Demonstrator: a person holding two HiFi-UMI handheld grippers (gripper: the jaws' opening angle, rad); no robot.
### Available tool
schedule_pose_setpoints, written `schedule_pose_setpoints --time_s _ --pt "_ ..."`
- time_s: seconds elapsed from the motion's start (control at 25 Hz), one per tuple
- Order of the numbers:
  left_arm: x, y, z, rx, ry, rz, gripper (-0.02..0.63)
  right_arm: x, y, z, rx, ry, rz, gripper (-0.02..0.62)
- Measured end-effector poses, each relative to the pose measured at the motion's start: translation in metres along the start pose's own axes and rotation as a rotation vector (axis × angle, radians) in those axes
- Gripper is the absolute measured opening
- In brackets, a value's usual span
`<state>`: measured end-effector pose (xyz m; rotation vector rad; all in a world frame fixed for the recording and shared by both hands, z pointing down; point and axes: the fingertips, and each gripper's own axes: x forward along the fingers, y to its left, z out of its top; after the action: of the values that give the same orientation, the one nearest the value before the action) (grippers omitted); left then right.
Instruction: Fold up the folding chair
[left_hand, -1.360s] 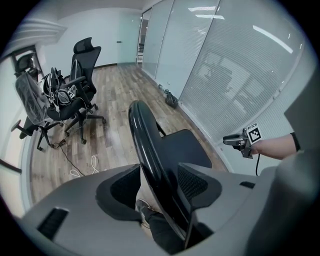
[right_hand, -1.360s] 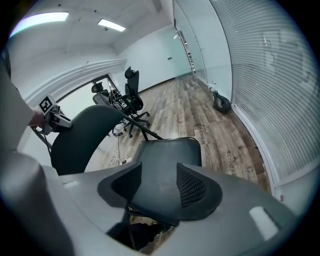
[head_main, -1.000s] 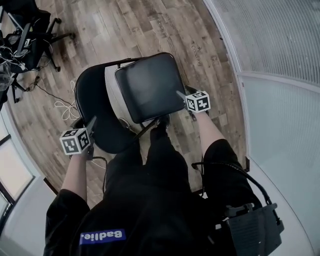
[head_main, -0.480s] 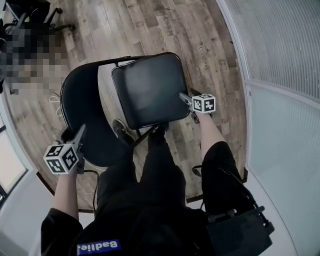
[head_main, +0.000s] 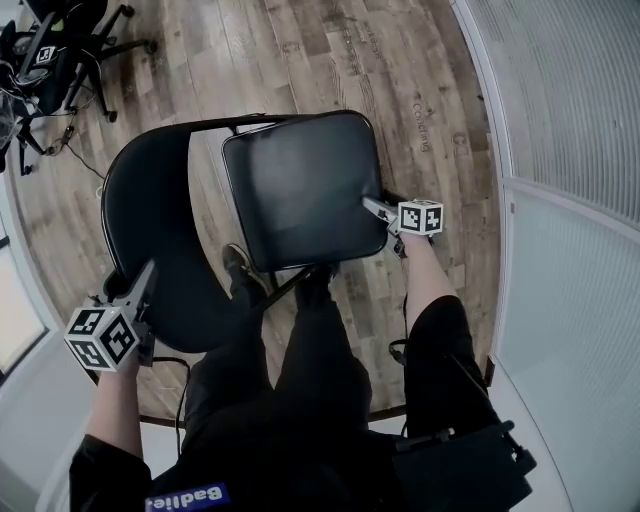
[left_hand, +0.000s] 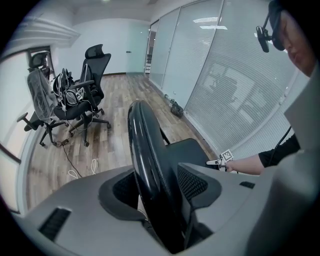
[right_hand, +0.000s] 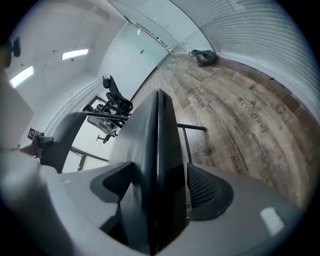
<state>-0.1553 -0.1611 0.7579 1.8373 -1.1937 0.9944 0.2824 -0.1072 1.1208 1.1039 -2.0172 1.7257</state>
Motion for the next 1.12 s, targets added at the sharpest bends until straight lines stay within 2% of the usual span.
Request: schedule_pose_setpoints --time_s 0.2,0.36,0.52,0.76,1.0,1.12 --pt "0.002 -0.001 -0.003 -0.029 0.001 -0.007 0.215 0.006 0.002 -0.001 0.077 -0.002 0.128 0.321" --pt "0.004 -0.001 0.000 -0.062 0.003 0.000 0.215 0.009 0.003 0.000 0.090 0.001 0.160 0.318" --pt "0.002 0.004 -0.003 -0.091 0.003 0.015 0.179 0.009 0.006 0.000 0.095 -0.008 0.153 0.318" --pt "-0.002 -0.003 -0.001 -0.109 0.027 0.024 0.159 0.006 0.013 0.004 0.077 -0.036 0.115 0.316" --pt "-0.021 -0.018 0.009 -0.122 0.020 -0.023 0.135 -0.003 0.043 0.002 0.058 -0.045 0.076 0.316" --pt "-0.030 -0.030 0.013 -0.137 0.021 -0.070 0.118 -0.011 0.059 0.001 0.049 -0.047 0.059 0.316"
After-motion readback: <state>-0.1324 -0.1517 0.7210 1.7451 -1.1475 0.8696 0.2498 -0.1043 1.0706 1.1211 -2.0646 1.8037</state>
